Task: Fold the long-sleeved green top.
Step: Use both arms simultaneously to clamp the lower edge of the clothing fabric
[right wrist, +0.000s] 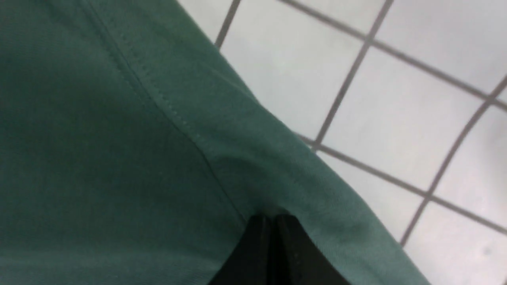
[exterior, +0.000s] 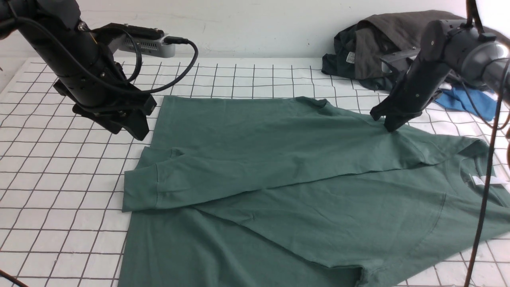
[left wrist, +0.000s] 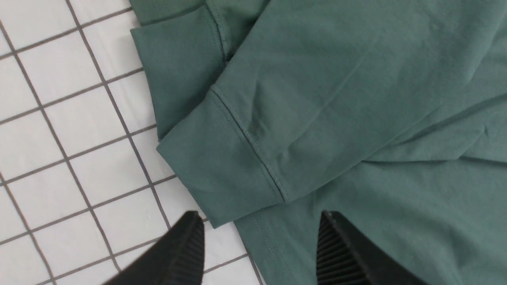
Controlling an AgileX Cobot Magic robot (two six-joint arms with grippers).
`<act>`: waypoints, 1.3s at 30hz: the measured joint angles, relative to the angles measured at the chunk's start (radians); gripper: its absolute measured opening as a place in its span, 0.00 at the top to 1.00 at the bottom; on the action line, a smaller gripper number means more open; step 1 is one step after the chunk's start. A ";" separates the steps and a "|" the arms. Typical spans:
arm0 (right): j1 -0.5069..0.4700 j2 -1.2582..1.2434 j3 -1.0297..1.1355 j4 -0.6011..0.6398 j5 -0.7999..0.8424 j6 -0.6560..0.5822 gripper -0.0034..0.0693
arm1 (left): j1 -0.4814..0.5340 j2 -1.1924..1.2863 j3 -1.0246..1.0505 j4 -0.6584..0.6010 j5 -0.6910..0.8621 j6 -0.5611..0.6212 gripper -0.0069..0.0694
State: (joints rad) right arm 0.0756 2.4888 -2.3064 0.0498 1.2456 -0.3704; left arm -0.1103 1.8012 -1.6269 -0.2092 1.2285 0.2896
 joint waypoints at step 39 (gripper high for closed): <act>0.096 0.087 -0.021 0.199 -0.466 -0.045 0.97 | 0.000 0.000 0.000 -0.022 0.000 0.000 0.50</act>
State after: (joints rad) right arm 0.1714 2.5757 -2.3272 0.2489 0.7795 -0.4151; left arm -0.1103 1.8012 -1.6269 -0.2315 1.2285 0.2896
